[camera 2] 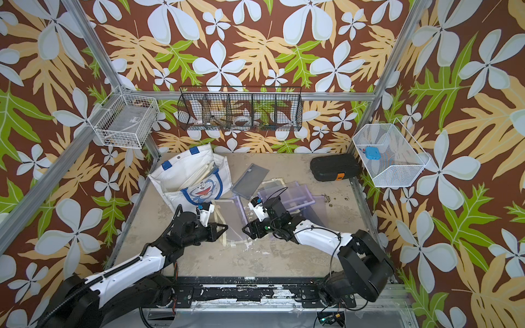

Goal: Put the pencil pouch into the canvas bag
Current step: Pick up the pencil case from the pencil case.

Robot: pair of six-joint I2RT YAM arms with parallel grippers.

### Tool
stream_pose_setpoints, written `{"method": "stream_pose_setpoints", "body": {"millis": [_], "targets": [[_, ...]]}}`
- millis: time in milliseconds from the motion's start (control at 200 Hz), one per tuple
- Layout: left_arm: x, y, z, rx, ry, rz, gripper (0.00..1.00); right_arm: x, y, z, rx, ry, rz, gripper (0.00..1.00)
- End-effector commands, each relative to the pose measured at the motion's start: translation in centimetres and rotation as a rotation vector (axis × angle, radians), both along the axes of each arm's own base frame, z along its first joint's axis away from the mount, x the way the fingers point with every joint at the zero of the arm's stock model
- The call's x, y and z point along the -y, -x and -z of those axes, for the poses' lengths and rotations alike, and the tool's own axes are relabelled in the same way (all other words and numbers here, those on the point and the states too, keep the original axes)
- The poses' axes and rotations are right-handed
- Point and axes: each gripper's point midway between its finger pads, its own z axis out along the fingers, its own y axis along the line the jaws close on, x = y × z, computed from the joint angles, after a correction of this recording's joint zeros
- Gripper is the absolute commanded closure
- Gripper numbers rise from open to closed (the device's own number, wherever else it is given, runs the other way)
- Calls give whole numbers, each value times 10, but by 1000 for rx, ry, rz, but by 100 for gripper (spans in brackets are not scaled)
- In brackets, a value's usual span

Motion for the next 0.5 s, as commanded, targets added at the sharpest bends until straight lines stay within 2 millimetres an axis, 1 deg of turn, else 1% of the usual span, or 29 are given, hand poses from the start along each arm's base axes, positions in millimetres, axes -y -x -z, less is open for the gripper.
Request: {"method": "stream_pose_setpoints", "body": {"millis": [0,160,285,385,495], "targets": [[8,13,-17,42,0,98,100,3,4,-27,41,-35,-8,22],[21,22,-67,181,45,196,100,12,9,-82,101,-153,1,20],[23,21,-105,277,23,234,100,22,11,-112,142,-195,17,20],[18,9,-138,362,-79,216,100,28,11,-129,193,-191,30,19],[4,-17,-173,458,-258,148,100,32,9,-134,219,-172,47,19]]}}
